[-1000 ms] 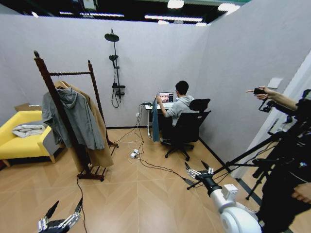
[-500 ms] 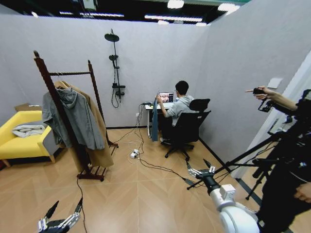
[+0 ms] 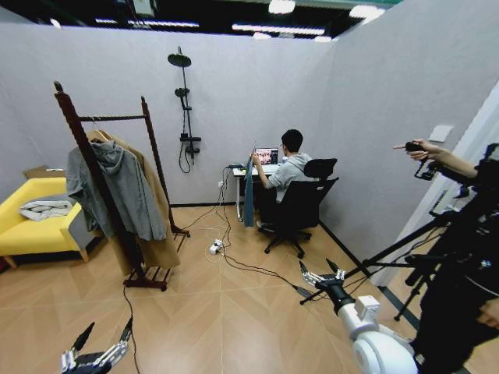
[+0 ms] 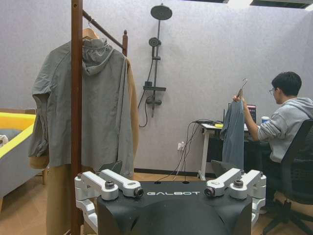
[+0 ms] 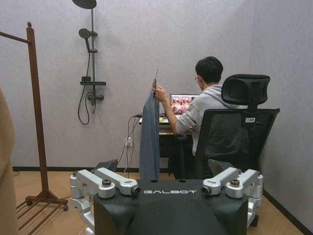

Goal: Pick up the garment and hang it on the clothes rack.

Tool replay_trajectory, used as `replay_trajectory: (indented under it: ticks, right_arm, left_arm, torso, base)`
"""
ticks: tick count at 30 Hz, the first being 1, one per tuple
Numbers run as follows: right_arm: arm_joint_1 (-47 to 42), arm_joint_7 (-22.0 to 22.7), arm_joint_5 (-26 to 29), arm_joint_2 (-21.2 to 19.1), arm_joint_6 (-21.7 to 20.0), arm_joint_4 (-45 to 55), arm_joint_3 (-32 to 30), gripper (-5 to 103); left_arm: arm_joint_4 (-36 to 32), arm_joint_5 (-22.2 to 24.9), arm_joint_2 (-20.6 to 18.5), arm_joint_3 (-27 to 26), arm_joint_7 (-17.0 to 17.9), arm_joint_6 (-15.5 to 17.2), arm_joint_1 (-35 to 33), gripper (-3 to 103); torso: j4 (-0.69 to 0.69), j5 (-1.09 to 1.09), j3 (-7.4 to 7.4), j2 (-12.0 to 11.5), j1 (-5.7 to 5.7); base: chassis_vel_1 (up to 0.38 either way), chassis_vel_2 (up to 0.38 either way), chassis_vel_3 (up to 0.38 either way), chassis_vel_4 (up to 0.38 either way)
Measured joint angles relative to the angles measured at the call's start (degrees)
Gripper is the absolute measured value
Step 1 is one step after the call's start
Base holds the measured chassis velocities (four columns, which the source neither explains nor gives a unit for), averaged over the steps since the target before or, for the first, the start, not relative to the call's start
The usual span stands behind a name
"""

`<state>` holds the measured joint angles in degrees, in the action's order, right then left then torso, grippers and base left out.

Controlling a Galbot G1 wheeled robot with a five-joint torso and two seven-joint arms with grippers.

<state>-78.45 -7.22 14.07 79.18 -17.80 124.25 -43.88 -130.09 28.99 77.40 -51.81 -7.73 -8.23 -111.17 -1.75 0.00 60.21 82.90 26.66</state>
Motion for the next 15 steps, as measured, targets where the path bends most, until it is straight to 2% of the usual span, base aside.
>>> replay_trajectory:
  ticks: [15]
  right_arm:
    - [0.4, 0.0, 0.9, -0.4, 0.6, -1.2, 0.3, 100]
  left_arm:
    - [0.0, 0.0, 0.0, 0.0, 0.0, 0.0, 0.0, 100]
  torso:
    - [0.0, 0.0, 0.0, 0.0, 0.0]
  base:
    - [0.0, 0.0, 0.0, 0.0]
